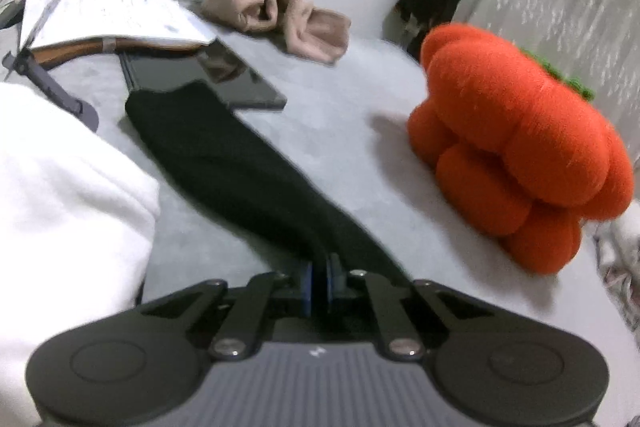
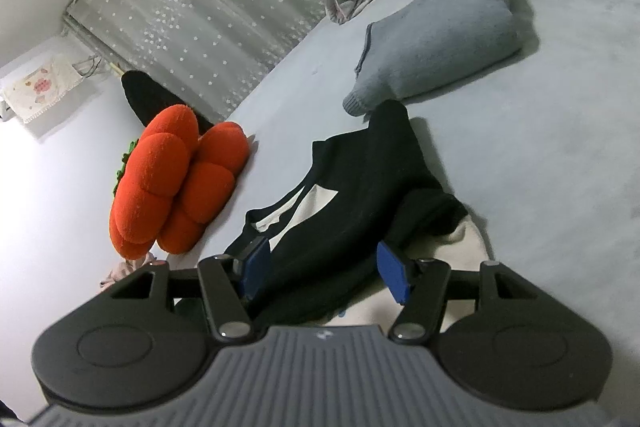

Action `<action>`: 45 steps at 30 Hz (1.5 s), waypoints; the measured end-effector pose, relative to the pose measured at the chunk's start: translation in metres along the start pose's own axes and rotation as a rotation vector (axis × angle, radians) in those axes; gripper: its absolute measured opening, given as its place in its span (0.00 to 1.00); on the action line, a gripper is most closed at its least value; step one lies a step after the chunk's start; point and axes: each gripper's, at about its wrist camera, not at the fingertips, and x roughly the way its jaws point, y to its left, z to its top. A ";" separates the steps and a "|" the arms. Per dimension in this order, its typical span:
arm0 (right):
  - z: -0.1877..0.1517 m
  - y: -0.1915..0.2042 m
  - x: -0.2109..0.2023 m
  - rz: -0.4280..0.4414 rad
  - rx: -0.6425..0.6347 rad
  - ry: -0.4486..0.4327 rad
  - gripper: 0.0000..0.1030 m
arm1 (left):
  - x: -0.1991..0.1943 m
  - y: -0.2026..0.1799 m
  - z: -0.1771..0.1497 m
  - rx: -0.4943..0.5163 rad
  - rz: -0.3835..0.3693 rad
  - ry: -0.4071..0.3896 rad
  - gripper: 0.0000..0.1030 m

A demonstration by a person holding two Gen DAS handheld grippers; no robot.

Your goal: Fold clothes

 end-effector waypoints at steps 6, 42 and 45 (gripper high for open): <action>0.004 -0.002 -0.006 0.011 0.016 -0.015 0.62 | -0.030 -0.023 0.005 0.099 -0.109 -0.116 0.06; 0.000 0.022 0.003 0.038 -0.037 -0.014 0.62 | -0.074 -0.112 -0.103 0.668 -0.646 0.285 0.33; -0.006 0.038 0.007 0.058 -0.072 -0.003 0.62 | -0.090 -0.101 -0.084 0.627 -0.668 0.322 0.44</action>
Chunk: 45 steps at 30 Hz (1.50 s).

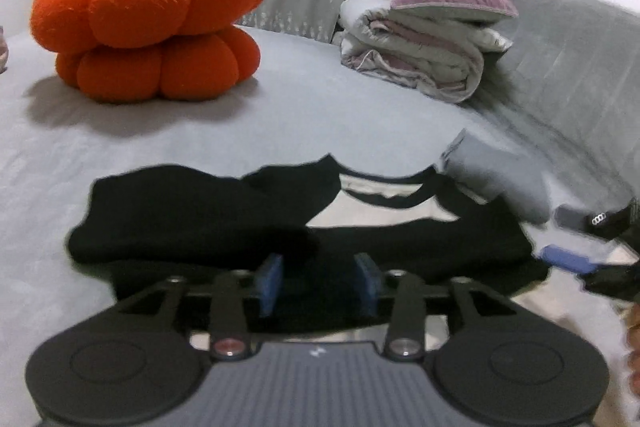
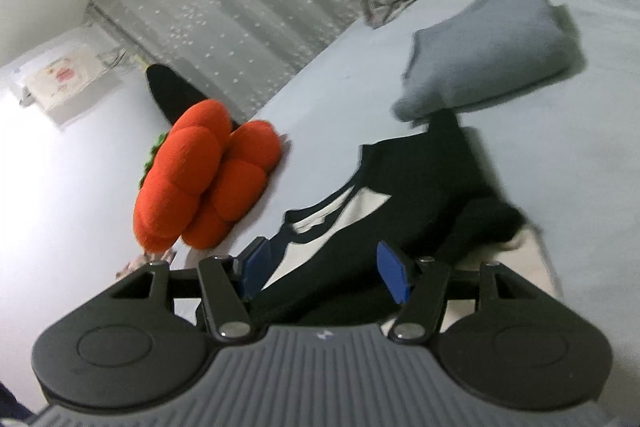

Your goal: Fold clothes

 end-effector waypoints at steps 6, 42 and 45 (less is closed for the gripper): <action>-0.023 0.036 0.018 0.004 -0.098 0.070 0.62 | -0.044 0.044 0.020 -0.104 0.025 -0.114 0.49; -0.207 0.237 0.224 -0.172 -1.340 0.216 0.33 | -0.092 0.182 0.018 -0.651 0.187 -0.136 0.49; -0.209 0.241 0.226 -0.196 -1.361 0.202 0.15 | -0.091 0.183 0.018 -0.664 0.179 -0.132 0.49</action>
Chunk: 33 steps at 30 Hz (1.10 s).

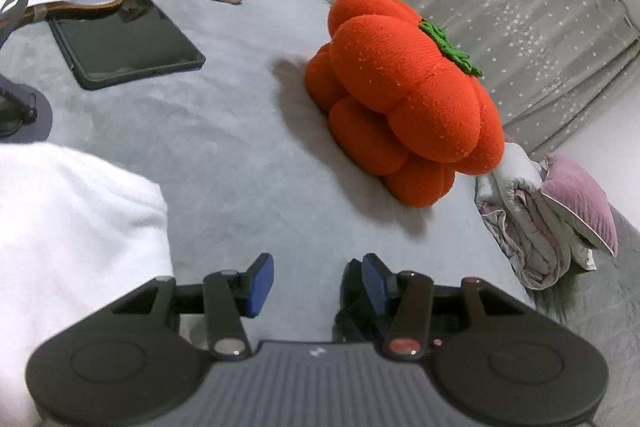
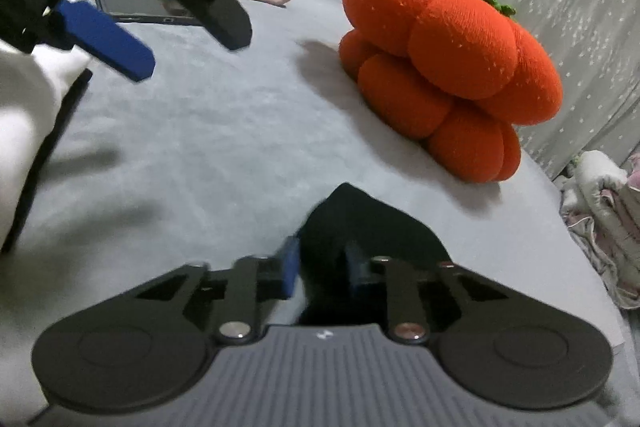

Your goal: Fold clothes

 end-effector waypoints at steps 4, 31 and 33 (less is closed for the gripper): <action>0.005 -0.014 -0.012 -0.019 0.073 -0.028 0.09 | 0.001 -0.003 -0.001 0.010 -0.006 -0.002 0.49; -0.009 -0.240 -0.138 -0.016 0.840 -0.233 0.08 | 0.056 -0.043 -0.039 0.098 -0.022 0.116 0.23; -0.004 -0.253 -0.149 -0.010 0.871 -0.256 0.08 | 0.059 -0.043 -0.040 0.078 -0.035 0.113 0.17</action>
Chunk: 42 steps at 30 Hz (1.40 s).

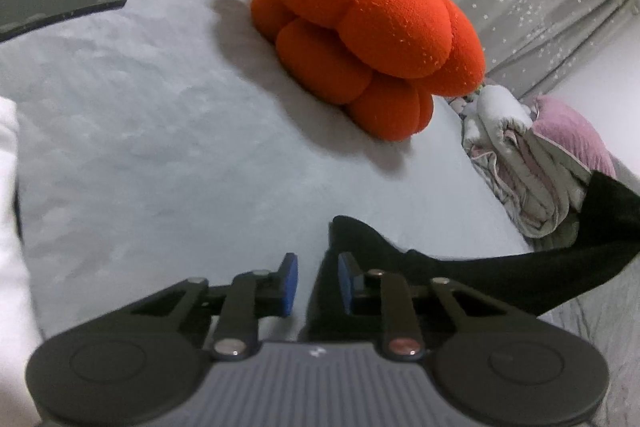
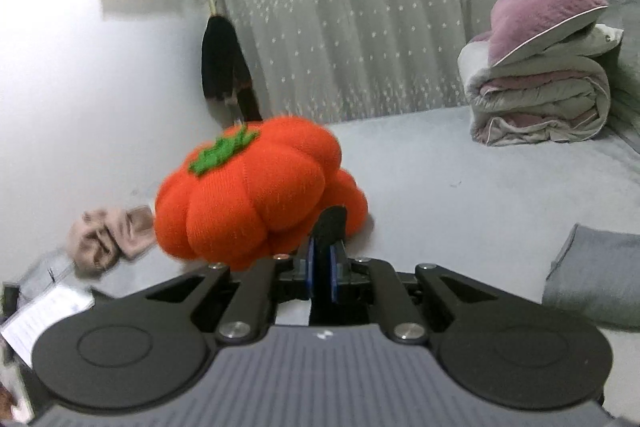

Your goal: Fold clothes

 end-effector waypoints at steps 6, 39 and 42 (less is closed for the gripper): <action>0.023 -0.016 -0.027 0.019 0.071 -0.052 0.08 | 0.011 -0.013 -0.004 0.004 -0.066 -0.023 0.07; -0.169 -0.238 -0.057 -0.058 0.738 0.109 0.21 | 0.038 -0.055 -0.031 0.228 -0.032 0.044 0.07; -0.157 -0.237 -0.065 -0.083 0.681 0.067 0.42 | 0.039 -0.059 -0.031 0.230 -0.037 0.024 0.07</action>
